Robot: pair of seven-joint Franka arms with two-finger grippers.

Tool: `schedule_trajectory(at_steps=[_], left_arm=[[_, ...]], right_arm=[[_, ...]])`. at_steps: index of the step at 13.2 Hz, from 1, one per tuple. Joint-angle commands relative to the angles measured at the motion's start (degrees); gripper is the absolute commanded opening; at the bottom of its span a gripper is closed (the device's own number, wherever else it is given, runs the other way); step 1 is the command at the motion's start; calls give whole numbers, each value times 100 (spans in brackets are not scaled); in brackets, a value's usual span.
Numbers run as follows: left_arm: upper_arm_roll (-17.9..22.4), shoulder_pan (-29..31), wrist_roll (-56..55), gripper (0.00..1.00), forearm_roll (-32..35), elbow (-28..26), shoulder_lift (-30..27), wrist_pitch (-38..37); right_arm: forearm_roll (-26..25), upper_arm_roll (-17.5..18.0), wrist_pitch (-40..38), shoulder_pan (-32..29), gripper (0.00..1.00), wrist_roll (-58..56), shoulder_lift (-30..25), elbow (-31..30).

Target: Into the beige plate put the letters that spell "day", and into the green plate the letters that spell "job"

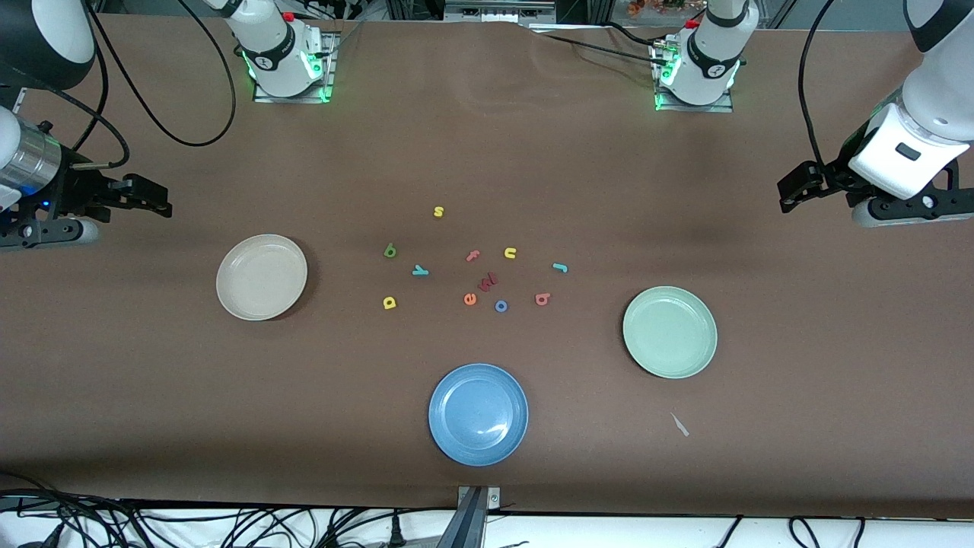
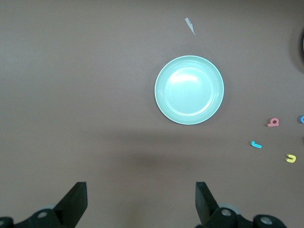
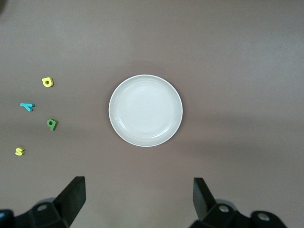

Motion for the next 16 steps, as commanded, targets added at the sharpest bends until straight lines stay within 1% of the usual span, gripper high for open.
schedule_trajectory(at_steps=[1, 16], left_arm=[[-25, -15, 9, 100, 111, 194, 82, -147], [-140, -15, 88, 100, 111, 203, 82, -279]], right_arm=[[-32, 17, -50, -37, 100, -42, 6, 39], [-41, 17, -50, -37, 100, -7, 6, 31]])
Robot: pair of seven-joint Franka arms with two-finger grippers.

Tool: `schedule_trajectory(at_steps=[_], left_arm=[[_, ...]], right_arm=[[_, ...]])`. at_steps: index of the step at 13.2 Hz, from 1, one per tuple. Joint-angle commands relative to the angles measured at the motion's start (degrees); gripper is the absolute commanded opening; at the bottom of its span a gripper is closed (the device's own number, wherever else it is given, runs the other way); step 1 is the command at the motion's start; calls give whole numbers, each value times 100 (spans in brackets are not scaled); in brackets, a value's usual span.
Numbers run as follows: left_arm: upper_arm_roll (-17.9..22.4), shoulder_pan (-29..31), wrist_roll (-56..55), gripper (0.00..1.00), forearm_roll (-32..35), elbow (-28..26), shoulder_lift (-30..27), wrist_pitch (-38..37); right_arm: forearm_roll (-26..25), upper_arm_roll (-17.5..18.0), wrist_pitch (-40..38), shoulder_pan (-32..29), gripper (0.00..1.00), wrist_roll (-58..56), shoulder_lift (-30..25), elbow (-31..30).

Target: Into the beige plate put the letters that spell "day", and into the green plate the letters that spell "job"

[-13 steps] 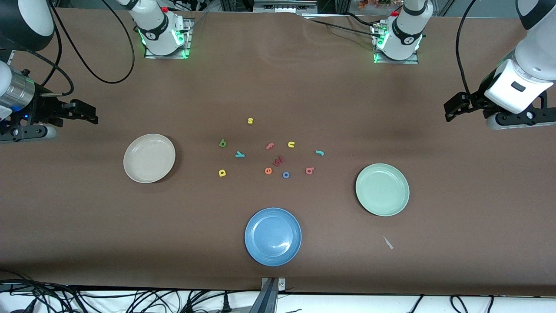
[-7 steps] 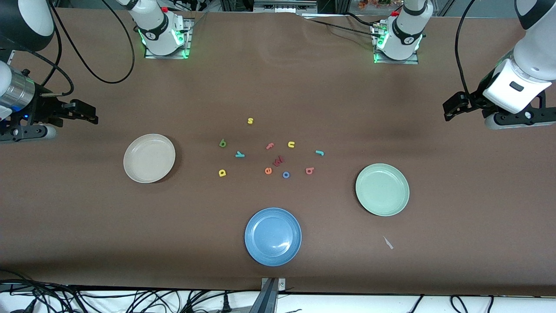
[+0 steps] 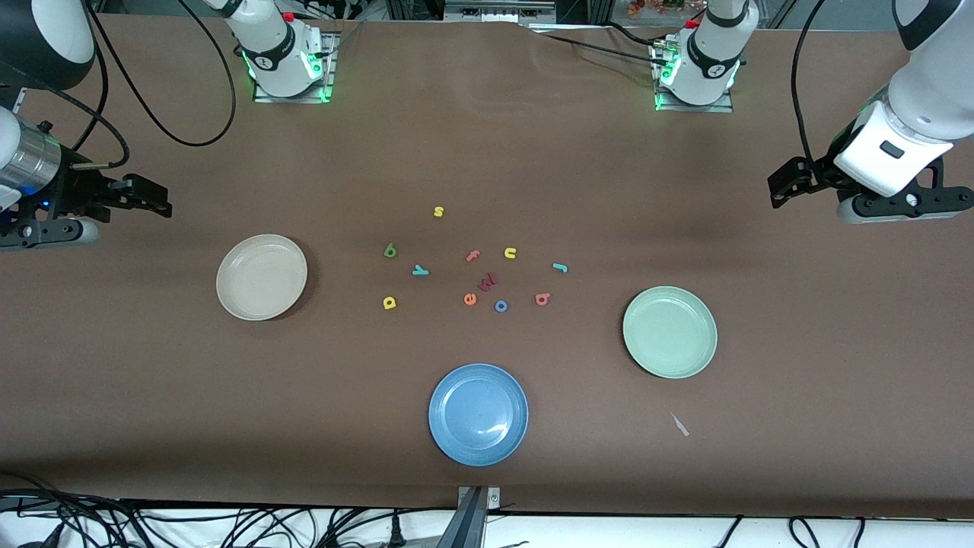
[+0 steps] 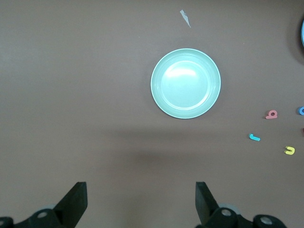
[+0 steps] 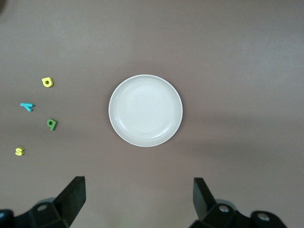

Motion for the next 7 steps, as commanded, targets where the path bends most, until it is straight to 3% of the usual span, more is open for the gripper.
schedule_trajectory(at_steps=[1, 5, 7], left_arm=[[-33, -5, 72, 100, 111, 203, 82, -148], [-33, -31, 80, 100, -161, 194, 161, -122], [-33, -109, 81, 100, -214, 203, 598, -139]], right_arm=[[-41, 19, -50, -36, 100, -7, 5, 39], [-41, 19, -50, -36, 100, 1, 5, 40], [-41, 27, -42, -27, 100, 10, 5, 48]])
